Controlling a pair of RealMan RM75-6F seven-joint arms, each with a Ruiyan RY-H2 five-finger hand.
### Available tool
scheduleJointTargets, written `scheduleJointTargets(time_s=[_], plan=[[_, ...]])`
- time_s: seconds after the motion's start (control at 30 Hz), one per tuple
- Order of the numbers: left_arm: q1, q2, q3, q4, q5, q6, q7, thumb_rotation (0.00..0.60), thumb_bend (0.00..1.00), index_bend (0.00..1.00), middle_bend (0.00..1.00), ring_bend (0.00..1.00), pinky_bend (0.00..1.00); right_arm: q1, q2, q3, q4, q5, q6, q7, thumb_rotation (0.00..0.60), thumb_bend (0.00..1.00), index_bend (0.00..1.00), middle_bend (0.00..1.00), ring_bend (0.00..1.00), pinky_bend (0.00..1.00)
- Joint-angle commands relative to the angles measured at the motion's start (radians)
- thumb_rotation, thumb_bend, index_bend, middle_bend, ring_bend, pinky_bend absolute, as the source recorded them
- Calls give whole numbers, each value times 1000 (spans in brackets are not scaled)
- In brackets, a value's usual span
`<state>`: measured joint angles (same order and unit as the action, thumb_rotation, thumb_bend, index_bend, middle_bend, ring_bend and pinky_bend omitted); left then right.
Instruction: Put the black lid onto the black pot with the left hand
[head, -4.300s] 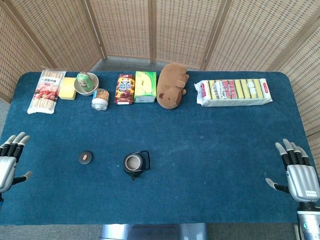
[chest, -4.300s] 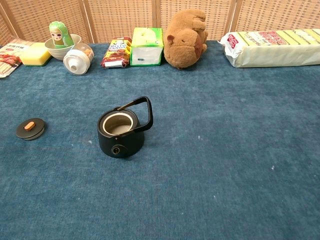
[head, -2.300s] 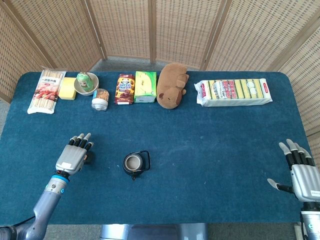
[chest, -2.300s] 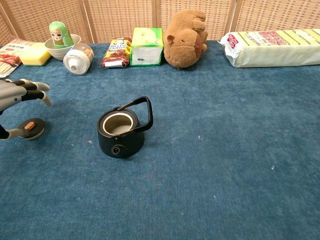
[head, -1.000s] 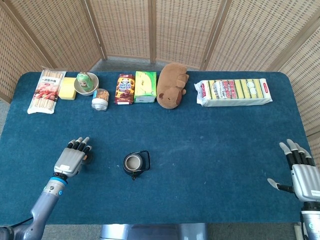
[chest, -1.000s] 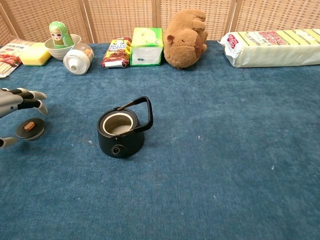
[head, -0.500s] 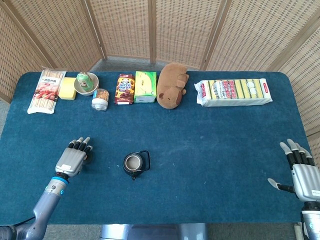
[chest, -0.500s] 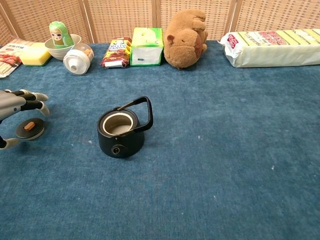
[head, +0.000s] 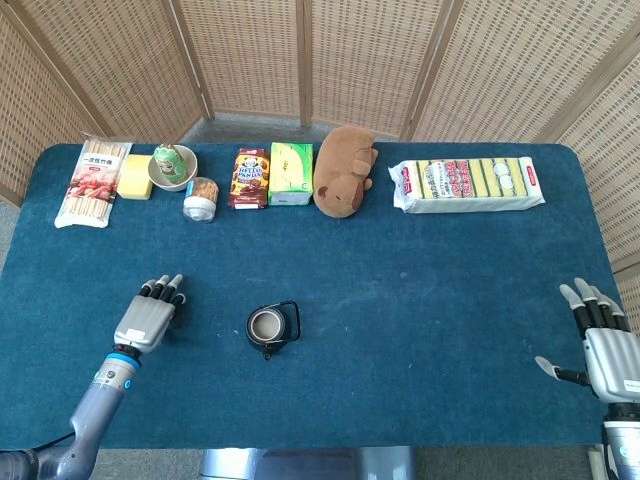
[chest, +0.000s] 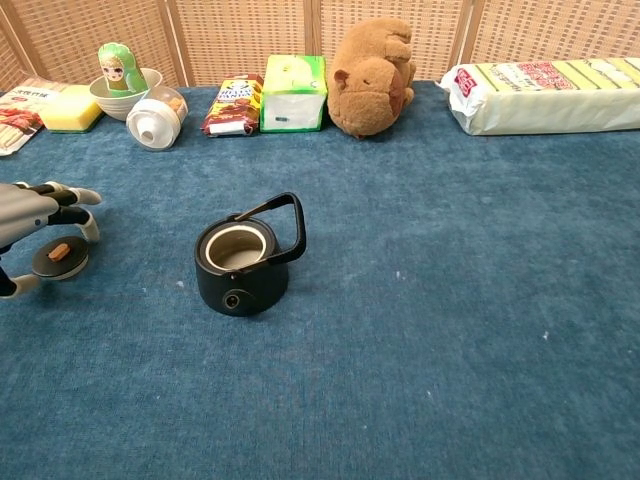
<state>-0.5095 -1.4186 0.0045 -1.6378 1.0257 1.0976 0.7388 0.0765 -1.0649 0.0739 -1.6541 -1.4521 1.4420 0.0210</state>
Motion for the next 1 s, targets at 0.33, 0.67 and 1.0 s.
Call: scheduleJointTargets(time_s=[0.33,0.67,1.0], plan=[[-2,-4,6,-3,-11,14,16,600,381,300,0,0,111,1,4,-1,1,-1,-3,11,521,0,47,0,28,0],[6,33,-1,-39,49,59,-21,600,380,301,0,0,111,3,2,-4,0,1,-13,9,522,0,47,0,28,0],[-1,136,4,-153,194,49,-142,600,381,305,0,0,111,8,-2,-7,-1,6,-28,7,523,0,47,0,32,0]])
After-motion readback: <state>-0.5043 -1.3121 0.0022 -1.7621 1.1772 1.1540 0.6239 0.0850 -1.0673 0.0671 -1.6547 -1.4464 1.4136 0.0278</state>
